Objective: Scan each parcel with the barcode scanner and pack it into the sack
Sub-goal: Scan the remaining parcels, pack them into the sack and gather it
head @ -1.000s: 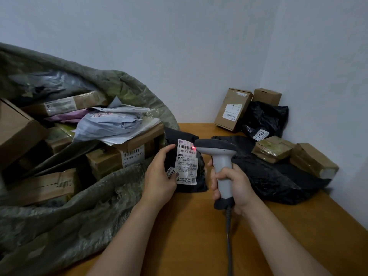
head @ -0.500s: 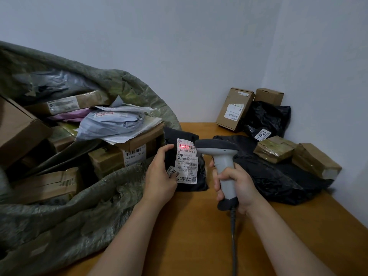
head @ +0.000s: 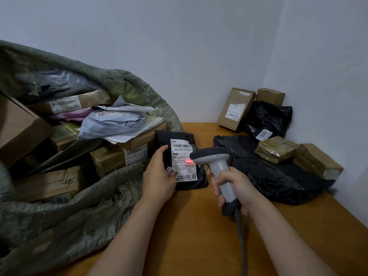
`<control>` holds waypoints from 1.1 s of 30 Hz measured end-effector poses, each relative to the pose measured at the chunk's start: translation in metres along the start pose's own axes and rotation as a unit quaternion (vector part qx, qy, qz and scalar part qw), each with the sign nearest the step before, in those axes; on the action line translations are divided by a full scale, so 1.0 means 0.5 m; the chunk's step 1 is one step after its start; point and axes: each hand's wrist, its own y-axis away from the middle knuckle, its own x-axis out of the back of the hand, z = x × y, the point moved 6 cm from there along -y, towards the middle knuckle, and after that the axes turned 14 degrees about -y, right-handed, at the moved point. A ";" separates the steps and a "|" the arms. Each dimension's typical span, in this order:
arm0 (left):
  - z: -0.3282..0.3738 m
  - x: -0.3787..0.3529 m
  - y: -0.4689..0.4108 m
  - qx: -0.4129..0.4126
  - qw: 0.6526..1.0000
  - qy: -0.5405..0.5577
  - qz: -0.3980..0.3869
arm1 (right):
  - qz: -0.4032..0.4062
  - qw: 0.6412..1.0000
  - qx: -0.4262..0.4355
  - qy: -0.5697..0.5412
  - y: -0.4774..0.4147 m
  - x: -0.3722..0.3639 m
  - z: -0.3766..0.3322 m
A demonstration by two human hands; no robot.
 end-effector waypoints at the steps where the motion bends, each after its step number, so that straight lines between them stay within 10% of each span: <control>1: 0.001 0.000 0.000 0.000 1.000 0.000 0.000 | 0.000 1.000 -0.001 0.001 0.000 0.000 0.000; 19: 0.089 0.099 0.026 -0.054 0.985 0.156 0.055 | -0.001 0.988 0.147 -0.035 0.021 -0.039 -0.038; 33: 0.031 0.431 -0.124 0.001 0.991 -0.123 0.046 | -0.020 0.984 0.117 -0.134 -0.012 -0.304 -0.134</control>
